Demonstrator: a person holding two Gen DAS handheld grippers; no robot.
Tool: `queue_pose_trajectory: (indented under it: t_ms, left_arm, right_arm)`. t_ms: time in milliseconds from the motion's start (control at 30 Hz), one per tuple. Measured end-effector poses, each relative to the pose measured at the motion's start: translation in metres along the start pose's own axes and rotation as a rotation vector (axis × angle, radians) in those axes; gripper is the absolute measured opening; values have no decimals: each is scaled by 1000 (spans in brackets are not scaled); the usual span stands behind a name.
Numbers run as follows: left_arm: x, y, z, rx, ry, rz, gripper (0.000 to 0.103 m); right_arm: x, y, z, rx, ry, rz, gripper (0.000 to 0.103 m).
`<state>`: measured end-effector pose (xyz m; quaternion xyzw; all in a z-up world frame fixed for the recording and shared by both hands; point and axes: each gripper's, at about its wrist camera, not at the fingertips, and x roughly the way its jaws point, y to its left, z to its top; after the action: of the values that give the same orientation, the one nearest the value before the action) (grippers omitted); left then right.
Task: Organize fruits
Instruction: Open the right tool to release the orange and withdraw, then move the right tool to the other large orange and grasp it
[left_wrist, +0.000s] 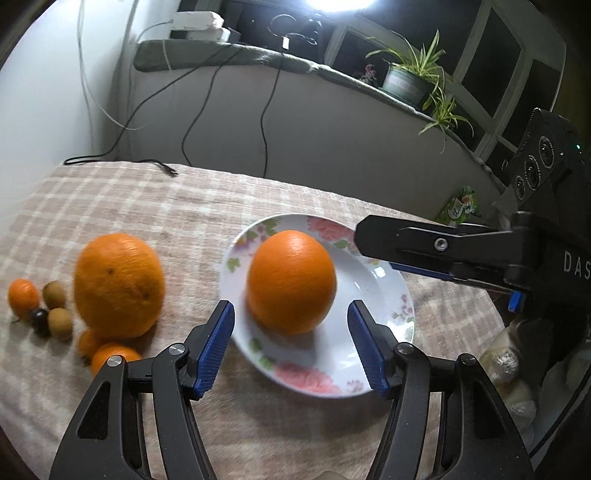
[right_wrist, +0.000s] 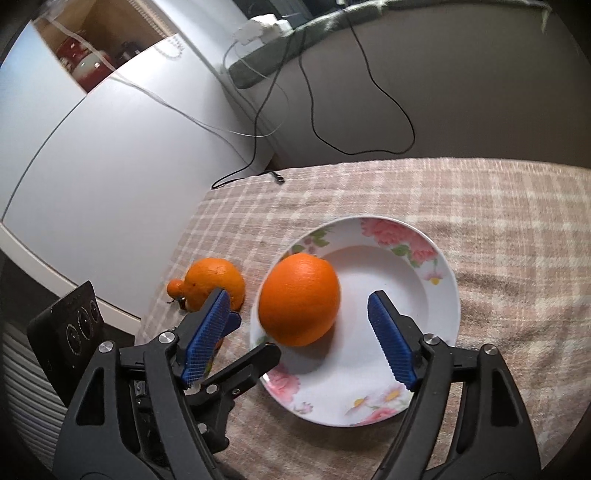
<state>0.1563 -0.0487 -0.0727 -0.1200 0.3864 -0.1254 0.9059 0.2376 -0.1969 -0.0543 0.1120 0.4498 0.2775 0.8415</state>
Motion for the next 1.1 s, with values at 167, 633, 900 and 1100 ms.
queue_pose_trajectory:
  t_ms: [167, 633, 900, 1100]
  left_arm:
    - [-18, 17, -5, -21, -21, 24, 64]
    - [-49, 80, -18, -123, -71, 106, 64]
    - [-50, 103, -18, -155, -75, 111, 64]
    - [-42, 109, -18, -160, -60, 92, 64]
  right_arm:
    - [-3, 21, -2, -65, -14, -26, 85]
    - [3, 71, -3, -201, -65, -57, 86]
    - [35, 103, -2, -312, 32, -79, 86]
    - [65, 116, 3, -332, 120, -63, 86]
